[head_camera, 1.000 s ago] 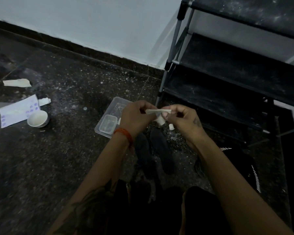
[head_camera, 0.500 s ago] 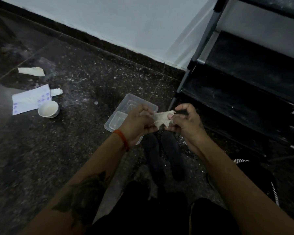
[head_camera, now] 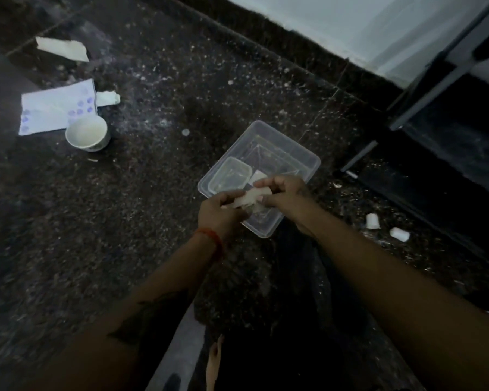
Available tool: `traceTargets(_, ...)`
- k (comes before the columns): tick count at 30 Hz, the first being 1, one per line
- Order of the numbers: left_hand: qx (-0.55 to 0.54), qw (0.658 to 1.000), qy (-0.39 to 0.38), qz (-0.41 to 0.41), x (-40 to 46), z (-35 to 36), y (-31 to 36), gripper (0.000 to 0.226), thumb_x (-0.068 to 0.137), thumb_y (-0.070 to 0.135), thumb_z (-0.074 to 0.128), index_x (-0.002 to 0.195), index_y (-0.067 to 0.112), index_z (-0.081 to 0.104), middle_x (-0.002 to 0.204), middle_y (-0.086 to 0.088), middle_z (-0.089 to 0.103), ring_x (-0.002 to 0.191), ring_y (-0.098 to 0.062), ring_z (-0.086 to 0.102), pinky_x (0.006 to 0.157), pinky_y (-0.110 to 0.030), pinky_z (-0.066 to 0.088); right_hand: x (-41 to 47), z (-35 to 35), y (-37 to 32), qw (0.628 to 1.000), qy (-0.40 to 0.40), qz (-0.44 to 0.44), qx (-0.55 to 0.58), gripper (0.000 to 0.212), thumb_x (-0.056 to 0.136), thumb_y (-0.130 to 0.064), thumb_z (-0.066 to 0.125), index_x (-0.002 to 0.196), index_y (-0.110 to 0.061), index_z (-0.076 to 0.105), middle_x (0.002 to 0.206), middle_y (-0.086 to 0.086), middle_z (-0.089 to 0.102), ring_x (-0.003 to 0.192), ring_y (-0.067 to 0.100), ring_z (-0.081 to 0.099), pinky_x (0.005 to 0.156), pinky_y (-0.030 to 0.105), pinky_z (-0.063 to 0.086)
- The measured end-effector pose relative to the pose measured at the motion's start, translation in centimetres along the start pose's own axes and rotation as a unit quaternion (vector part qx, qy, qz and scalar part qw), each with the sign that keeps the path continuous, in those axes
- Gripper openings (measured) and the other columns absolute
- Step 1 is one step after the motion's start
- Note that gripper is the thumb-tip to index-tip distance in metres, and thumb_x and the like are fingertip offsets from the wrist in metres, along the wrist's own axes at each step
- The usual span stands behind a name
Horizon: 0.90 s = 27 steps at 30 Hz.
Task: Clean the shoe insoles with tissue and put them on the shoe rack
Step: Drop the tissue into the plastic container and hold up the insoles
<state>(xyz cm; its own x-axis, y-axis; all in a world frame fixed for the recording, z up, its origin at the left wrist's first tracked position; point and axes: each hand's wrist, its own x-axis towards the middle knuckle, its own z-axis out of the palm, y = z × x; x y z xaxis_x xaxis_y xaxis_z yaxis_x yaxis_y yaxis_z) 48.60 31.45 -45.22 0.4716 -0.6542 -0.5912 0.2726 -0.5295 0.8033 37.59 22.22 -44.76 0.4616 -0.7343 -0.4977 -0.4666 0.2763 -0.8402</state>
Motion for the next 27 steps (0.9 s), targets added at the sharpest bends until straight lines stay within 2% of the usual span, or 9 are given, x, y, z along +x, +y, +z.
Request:
traceTargets(3,0.109,0.991,0.059,0.043,4.3,-0.5,-0.8,0.041,0.076,-0.004,0.07,0.115,0.006,0.065,0.116,-0.009,0.063,0.113,-0.023,0.058,0.101,-0.031,0.045,5.1,1.8,0.2,0.991,0.019,-0.044,-0.122,0.03,0.079,0.002,0.065,0.105,-0.012,0.066,0.105,0.008,0.067,0.097,0.018,0.062,0.084,0.031,0.054)
traceTargets(5,0.192,0.976,0.077,0.065,6.8,-0.8,-0.9,0.044,0.078,0.003,0.07,0.121,0.008,0.062,0.127,-0.008,0.06,0.121,-0.021,0.053,0.104,-0.026,0.039,8.1,3.0,0.4,0.977,0.026,-0.079,-0.195,0.026,0.079,0.0,0.064,0.101,-0.013,0.066,0.099,0.006,0.065,0.094,0.016,0.06,0.079,0.026,0.051)
traceTargets(7,0.264,0.958,0.082,0.074,9.0,-0.9,-1.1,0.045,0.082,0.006,0.067,0.126,0.009,0.059,0.134,-0.007,0.056,0.126,-0.02,0.048,0.107,-0.027,0.036,10.7,3.9,0.8,0.966,0.035,-0.103,-0.233,0.024,0.079,0.003,0.061,0.096,-0.014,0.066,0.094,0.004,0.061,0.09,0.015,0.057,0.074,0.022,0.046)
traceTargets(9,0.323,0.941,0.079,0.071,10.5,-0.9,-1.2,0.045,0.084,0.007,0.063,0.128,0.008,0.057,0.135,-0.008,0.054,0.127,-0.02,0.047,0.106,-0.027,0.035,12.3,4.6,1.3,0.951,0.04,-0.13,-0.278,0.022,0.08,0.002,0.059,0.095,-0.012,0.066,0.099,0.007,0.063,0.094,0.018,0.059,0.078,0.022,0.045)
traceTargets(12,0.378,0.92,0.085,0.058,11.8,-0.9,-1.3,0.033,0.084,0.008,0.06,0.117,0.002,0.063,0.122,-0.014,0.062,0.116,-0.026,0.055,0.096,-0.031,0.045,13.9,5.6,2.0,0.925,0.025,-0.157,-0.347,0.016,0.084,-0.002,0.055,0.094,-0.008,0.066,0.104,0.011,0.064,0.1,0.023,0.059,0.079,0.024,0.044)
traceTargets(16,0.43,0.897,0.081,0.059,12.3,-0.3,-0.8,0.024,0.086,0.013,0.055,0.1,-0.003,0.066,0.106,-0.018,0.067,0.102,-0.029,0.062,0.084,-0.035,0.051,14.4,6.5,2.1,0.876,-0.033,-0.139,-0.461,0.024,0.088,-0.004,0.046,0.106,-0.002,0.061,0.111,0.018,0.06,0.105,0.032,0.056,0.09,0.035,0.046)
traceTargets(22,0.413,0.905,0.101,0.03,12.4,0.1,0.0,0.03,0.082,0.018,0.061,0.107,0.003,0.066,0.109,-0.015,0.067,0.102,-0.026,0.064,0.082,-0.032,0.052,14.5,7.4,-0.2,0.783,-0.136,-0.043,-0.606,0.036,0.092,-0.015,0.051,0.125,0.0,0.05,0.131,0.021,0.049,0.124,0.034,0.045,0.103,0.04,0.036)
traceTargets(25,0.382,0.913,0.132,0.048,11.4,0.5,0.2,0.03,0.086,0.022,0.057,0.111,0.007,0.066,0.113,-0.012,0.067,0.105,-0.024,0.062,0.08,-0.027,0.046,13.9,6.5,0.2,0.787,-0.097,-0.103,-0.6,0.034,0.091,-0.016,0.051,0.124,-0.004,0.053,0.13,0.018,0.052,0.12,0.032,0.048,0.1,0.039,0.039)
traceTargets(27,0.36,0.919,0.143,0.073,10.2,0.9,0.4,0.034,0.088,0.026,0.058,0.118,0.01,0.062,0.12,-0.009,0.064,0.111,-0.023,0.058,0.085,-0.026,0.044,13.0,5.4,0.6,0.836,-0.056,-0.146,-0.526,0.035,0.09,-0.018,0.052,0.124,-0.007,0.055,0.127,0.016,0.056,0.118,0.029,0.051,0.1,0.036,0.04)
